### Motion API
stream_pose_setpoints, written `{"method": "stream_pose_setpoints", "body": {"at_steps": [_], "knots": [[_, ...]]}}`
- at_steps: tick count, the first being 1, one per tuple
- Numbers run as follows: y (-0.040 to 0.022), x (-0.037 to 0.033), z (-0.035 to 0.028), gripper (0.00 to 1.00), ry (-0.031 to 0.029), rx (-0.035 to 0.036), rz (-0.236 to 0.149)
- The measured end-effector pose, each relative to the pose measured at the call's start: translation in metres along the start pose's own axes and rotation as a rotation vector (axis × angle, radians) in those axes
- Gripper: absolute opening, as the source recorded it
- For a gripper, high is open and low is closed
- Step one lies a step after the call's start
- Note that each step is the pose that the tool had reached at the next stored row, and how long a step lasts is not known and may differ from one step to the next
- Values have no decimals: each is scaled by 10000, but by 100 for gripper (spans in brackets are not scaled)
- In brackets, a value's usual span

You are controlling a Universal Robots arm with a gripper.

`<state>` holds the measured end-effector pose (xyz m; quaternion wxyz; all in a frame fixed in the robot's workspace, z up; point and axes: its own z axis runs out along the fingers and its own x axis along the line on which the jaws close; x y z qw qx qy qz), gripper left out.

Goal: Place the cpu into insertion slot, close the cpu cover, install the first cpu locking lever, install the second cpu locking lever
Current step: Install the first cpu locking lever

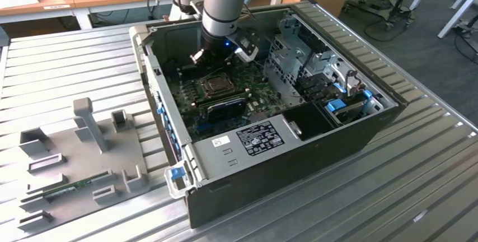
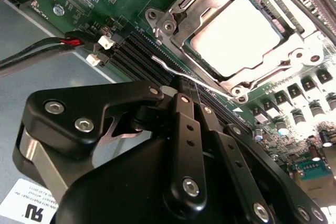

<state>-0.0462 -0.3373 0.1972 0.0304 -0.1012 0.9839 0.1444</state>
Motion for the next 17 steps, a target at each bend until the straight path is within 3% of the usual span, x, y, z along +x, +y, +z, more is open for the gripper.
{"method": "stream_pose_setpoints", "body": {"at_steps": [17], "knots": [[51, -16, -177, 10, 0, 0, 0]]}}
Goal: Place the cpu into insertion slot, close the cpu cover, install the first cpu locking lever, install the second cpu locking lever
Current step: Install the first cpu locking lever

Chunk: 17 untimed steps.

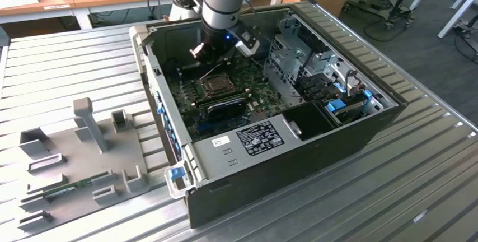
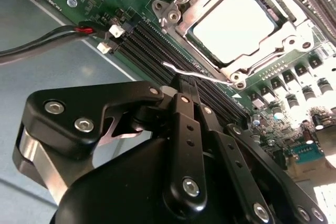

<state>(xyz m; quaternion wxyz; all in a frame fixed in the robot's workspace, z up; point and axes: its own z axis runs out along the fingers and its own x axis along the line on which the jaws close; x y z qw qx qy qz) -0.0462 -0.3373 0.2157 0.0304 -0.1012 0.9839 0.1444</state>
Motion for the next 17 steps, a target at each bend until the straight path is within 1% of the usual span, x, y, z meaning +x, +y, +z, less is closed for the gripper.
{"method": "stream_pose_setpoints", "body": {"at_steps": [5, 10, 11, 12, 14, 15, 17], "knots": [[13, -4, -44, 10, 0, 1, 0], [14, -5, -48, 10, -2, -3, -1], [14, -4, -50, 10, -4, -17, -1], [14, -4, -50, 10, -15, -53, -1], [15, -4, -49, 10, -29, -89, 0], [15, -4, -49, 10, -38, -102, -1], [16, -1, -48, 10, -46, -104, -5]]}}
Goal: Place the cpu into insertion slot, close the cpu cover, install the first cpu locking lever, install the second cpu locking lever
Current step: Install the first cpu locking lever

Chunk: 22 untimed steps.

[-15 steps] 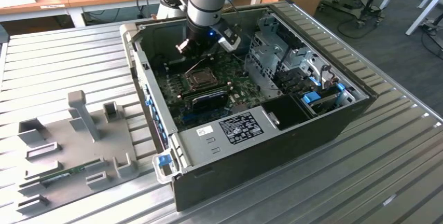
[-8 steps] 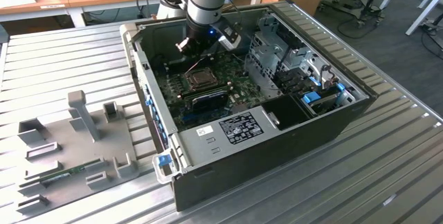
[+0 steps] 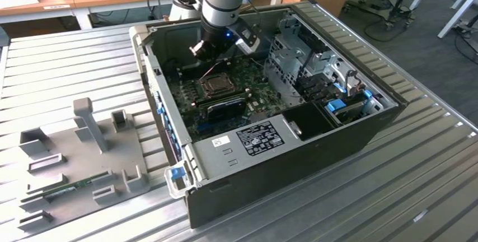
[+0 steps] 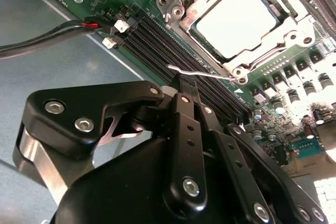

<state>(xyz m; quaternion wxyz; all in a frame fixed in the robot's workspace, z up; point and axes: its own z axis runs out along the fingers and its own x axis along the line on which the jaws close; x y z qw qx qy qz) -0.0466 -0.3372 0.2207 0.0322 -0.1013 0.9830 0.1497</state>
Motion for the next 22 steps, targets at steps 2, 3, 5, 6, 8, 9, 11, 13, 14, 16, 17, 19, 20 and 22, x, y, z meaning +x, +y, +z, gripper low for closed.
{"method": "stream_pose_setpoints", "body": {"at_steps": [2, 3, 5, 6, 8, 9, 11, 13, 14, 16, 17, 19, 20, 22], "knots": [[3, 17, -1, 10, -20, 5, -6], [6, 32, 0, 10, -35, 7, -10], [13, 67, 2, 10, -65, 14, -20], [16, 83, 4, 10, -79, 17, -25], [21, 108, 3, 10, -97, 22, -30], [24, 122, 4, 10, -109, 25, -35], [31, 157, 5, 10, -139, 30, -45], [36, 184, 6, 10, -164, 34, -52], [39, 194, 5, 10, -173, 37, -55], [42, 205, 5, 10, -186, 40, -60], [42, 208, 5, 10, -189, 40, -60], [42, 209, 6, 10, -202, 31, -65], [43, 210, 7, 10, -220, 5, -68], [48, 209, 11, 10, -244, -31, -68]]}}
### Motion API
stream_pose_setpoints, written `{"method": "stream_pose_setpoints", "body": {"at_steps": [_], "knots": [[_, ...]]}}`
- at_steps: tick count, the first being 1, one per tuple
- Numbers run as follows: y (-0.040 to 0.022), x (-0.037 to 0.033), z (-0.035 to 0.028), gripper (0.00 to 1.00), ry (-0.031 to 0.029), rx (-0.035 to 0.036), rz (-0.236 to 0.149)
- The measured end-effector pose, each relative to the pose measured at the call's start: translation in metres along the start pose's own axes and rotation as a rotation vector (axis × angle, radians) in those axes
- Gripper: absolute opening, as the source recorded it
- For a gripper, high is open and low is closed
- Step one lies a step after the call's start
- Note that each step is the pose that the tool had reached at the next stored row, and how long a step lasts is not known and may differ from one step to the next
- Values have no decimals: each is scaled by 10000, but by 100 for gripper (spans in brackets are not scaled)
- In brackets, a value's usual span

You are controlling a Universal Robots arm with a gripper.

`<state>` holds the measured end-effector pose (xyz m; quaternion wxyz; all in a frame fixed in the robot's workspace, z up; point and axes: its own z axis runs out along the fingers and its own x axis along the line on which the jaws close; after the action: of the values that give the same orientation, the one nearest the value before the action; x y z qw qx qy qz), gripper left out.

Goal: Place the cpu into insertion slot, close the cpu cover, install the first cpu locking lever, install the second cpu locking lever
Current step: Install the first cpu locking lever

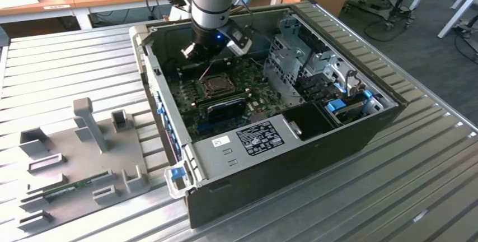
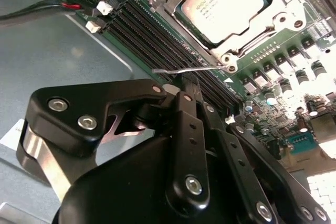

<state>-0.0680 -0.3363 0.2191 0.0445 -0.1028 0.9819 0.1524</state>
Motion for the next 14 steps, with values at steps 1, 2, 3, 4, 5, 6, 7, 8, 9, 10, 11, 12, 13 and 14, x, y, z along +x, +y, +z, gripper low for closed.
{"method": "stream_pose_setpoints", "body": {"at_steps": [1, 2, 3, 4, 5, 6, 7, 8, 9, 10, 11, 12, 13, 14], "knots": [[2, 0, 0, 10, 0, 0, -1], [3, 0, 1, 10, 0, -1, -2], [4, -1, 1, 10, 0, 0, -1], [4, -1, 1, 10, 0, -1, -2], [4, -1, 1, 10, 0, -1, -2], [5, -1, 0, 10, -1, -1, -1], [5, -1, -2, 10, 0, 0, -2], [2, 0, -4, 10, 0, 0, -1], [0, 0, -5, 10, 0, 1, -1], [-3, 0, -7, 10, 0, 4, -2], [-8, 1, -9, 10, 2, 8, -3], [-15, 3, -11, 10, 3, 12, -3], [-23, 4, -14, 10, 3, 15, -3], [-29, 6, -15, 10, 4, 17, -3]]}}
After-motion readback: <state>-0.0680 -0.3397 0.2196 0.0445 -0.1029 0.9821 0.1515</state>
